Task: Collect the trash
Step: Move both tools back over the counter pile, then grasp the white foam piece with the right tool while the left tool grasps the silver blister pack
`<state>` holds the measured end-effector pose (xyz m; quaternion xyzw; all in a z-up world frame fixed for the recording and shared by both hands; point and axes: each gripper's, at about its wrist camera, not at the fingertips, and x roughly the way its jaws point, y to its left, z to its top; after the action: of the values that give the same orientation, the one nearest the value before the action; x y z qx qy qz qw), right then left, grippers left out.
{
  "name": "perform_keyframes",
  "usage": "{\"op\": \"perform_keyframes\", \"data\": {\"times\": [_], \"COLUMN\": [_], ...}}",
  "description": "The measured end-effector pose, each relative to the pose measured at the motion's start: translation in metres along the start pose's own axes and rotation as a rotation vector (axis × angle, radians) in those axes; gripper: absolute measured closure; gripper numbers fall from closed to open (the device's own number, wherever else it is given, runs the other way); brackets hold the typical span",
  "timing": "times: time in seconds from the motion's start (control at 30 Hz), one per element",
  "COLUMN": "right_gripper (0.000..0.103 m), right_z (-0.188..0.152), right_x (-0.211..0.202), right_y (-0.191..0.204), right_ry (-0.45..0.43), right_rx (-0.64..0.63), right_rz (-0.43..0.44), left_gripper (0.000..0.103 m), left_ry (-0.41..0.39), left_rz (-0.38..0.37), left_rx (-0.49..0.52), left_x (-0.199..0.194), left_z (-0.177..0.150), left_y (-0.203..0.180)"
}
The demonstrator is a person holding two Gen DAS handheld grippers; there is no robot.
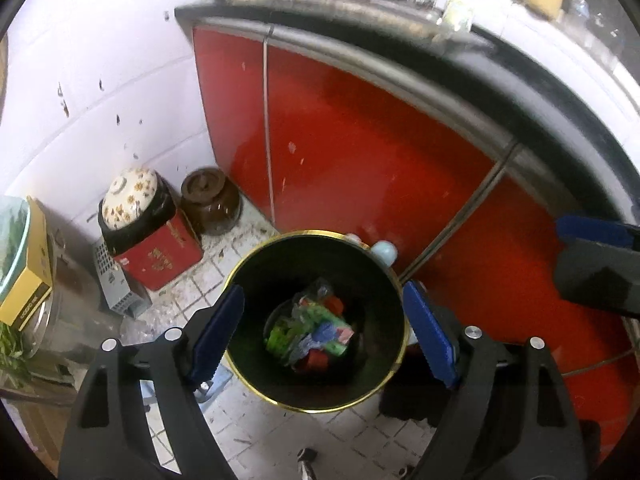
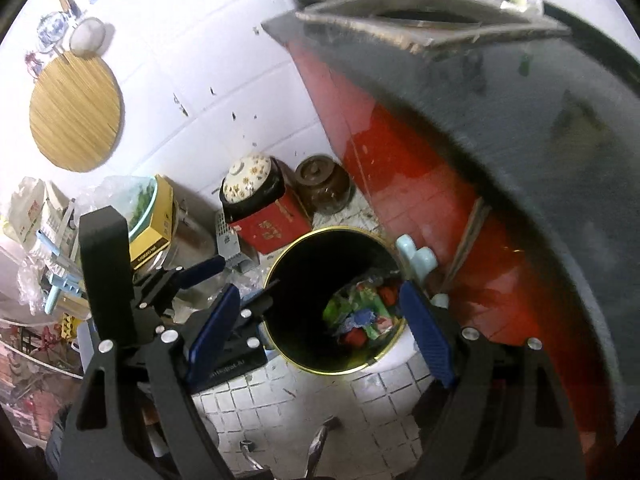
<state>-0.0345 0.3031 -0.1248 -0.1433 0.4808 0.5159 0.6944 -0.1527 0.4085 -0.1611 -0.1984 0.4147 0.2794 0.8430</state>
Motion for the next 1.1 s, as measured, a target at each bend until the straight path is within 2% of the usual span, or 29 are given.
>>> {"op": "perform_keyframes", "data": {"times": [0.1, 0.23, 0.37, 0.47, 0.63, 0.73, 0.9, 1.1], "right_gripper": [0.023, 0.019, 0.018, 0.017, 0.015, 0.015, 0.015, 0.015], "right_z": [-0.008, -0.023, -0.047, -0.07, -0.134, -0.171, -0.216, -0.223], "right_x": [-0.047, -0.116, -0.194, -0.245, -0.335, -0.368, -0.395, -0.397], "right_y": [-0.008, -0.034, -0.081, -0.117, -0.186, -0.216, -0.243, -0.262], "right_ry": [-0.048, -0.126, -0.217, -0.271, -0.367, -0.376, -0.382, -0.384], "right_rx": [-0.014, 0.017, 0.112, 0.188, 0.382, 0.474, 0.579, 0.629], "right_rz": [-0.062, -0.163, -0.275, -0.392, -0.578, -0.658, -0.708, -0.68], "left_gripper": [0.024, 0.024, 0.023, 0.022, 0.021, 0.021, 0.02, 0.02], "left_ry": [-0.026, -0.07, -0.082, -0.087, -0.062, -0.044, -0.029, -0.002], "left_rz": [-0.045, -0.104, -0.188, -0.267, -0.393, -0.442, -0.455, -0.43], "left_rx": [0.013, 0.082, 0.206, 0.293, 0.445, 0.509, 0.608, 0.617], "left_x": [-0.021, -0.052, -0.077, -0.091, -0.106, -0.113, -0.116, -0.104], "left_z": [0.008, 0.021, 0.033, 0.039, 0.036, 0.03, 0.022, 0.021], "left_y": [-0.018, -0.062, -0.132, -0.19, -0.304, -0.36, -0.439, -0.475]}}
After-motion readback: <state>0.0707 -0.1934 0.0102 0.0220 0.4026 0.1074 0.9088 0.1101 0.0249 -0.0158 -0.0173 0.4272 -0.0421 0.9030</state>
